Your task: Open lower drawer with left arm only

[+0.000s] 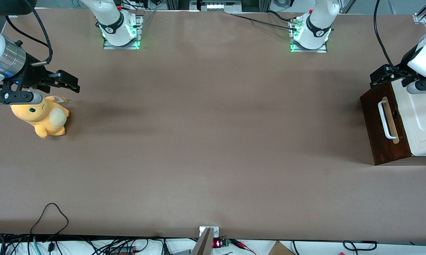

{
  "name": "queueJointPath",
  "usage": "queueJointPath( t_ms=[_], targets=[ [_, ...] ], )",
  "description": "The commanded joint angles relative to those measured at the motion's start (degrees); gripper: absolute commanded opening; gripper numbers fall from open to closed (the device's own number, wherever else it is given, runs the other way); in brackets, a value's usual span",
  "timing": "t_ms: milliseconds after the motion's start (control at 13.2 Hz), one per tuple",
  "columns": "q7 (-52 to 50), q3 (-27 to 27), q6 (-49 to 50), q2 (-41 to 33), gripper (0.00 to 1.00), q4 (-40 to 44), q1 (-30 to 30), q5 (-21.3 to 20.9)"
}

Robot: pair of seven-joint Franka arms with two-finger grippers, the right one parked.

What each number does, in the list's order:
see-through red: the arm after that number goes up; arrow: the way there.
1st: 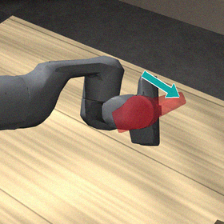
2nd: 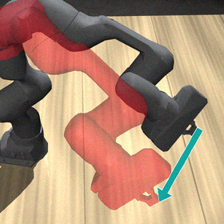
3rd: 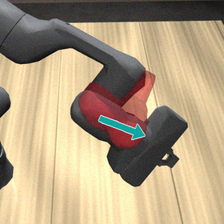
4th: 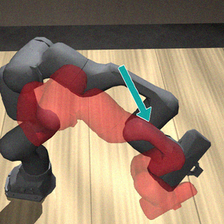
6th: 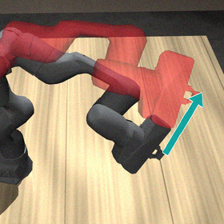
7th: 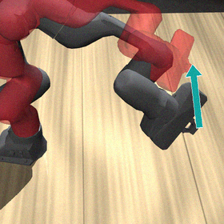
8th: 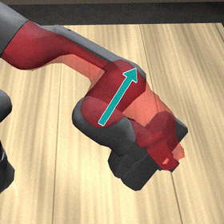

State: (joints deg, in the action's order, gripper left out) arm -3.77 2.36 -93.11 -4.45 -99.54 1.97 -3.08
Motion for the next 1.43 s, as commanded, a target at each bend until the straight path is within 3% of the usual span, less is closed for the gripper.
queueJointPath(
  t_ms=[0, 75, 151, 453, 981, 1358],
  targets=[
    [2.98, 0.1, 1.18, 1.2, 1.0, 1.71, 0.4, 0.45],
    [2.72, 0.45, 1.26, 1.28, 1.0, 1.45, 0.4, -1.21],
    [2.28, 1.5, 1.35, 1.98, 1.0, 0.41, 0.23, -5.49],
    [-10.08, 9.58, 1.62, 3.92, 1.0, -6.43, 0.22, -26.58],
    [-40.57, 14.6, 1.27, 11.9, 0.99, -25.59, -1.0, -49.7],
    [-46.75, 14.43, 3.1, 22.53, 0.99, -28.08, -1.53, -63.33]
  ],
)
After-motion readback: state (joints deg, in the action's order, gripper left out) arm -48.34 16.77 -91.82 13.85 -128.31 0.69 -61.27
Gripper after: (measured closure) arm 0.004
